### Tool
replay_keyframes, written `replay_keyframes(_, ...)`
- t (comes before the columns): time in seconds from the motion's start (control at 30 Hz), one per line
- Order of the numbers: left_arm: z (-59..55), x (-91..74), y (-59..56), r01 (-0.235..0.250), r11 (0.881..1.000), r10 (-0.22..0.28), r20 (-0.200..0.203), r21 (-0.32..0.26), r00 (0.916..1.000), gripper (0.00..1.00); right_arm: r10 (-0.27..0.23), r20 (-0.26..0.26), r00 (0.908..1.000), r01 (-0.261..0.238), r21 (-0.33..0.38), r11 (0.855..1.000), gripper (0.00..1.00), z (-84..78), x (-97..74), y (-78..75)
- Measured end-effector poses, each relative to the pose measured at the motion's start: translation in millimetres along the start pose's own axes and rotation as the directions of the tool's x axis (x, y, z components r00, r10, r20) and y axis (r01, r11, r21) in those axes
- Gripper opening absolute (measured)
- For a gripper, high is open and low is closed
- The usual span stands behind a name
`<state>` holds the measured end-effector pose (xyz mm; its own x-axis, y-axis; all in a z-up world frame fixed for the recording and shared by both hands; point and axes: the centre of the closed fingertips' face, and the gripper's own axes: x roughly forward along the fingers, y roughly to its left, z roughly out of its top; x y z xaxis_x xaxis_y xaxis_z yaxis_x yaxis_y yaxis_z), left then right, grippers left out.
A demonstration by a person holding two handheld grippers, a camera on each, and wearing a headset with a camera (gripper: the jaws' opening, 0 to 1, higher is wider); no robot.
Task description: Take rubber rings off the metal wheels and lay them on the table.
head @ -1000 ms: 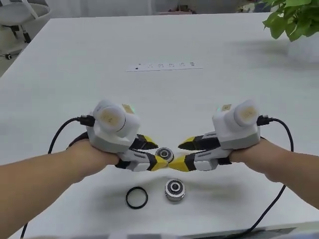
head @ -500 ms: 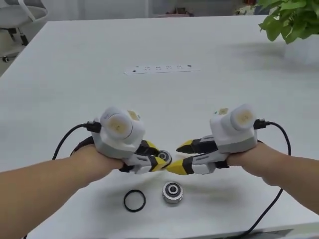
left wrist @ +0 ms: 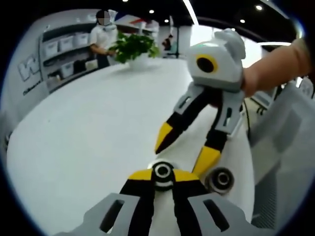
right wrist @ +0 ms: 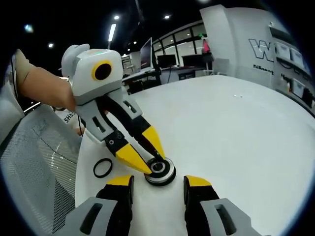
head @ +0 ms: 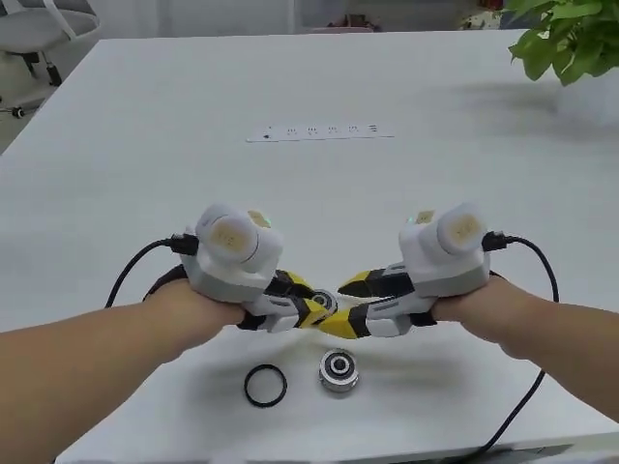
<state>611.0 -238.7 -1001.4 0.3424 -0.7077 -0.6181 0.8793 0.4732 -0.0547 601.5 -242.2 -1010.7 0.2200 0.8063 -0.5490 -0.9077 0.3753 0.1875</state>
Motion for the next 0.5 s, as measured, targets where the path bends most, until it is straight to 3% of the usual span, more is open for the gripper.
replay_keyframes(0.1, -0.1, 1.6, -2.1, 0.000, 1.000, 0.000, -0.003, 0.029, 1.0000, 0.14, -0.001, 0.000, 1.0000, 0.001, -0.002, 1.000, 0.39, 0.1, -0.4, -0.5)
replay_keyframes(0.5, -0.7, 1.7, -1.4, -0.020, 0.999, 0.020, -0.003, 0.035, 0.9998, 0.13, -0.005, -0.010, 0.9999, 0.005, -0.021, 1.000, 0.37, 0.2, 12.0, 0.7)
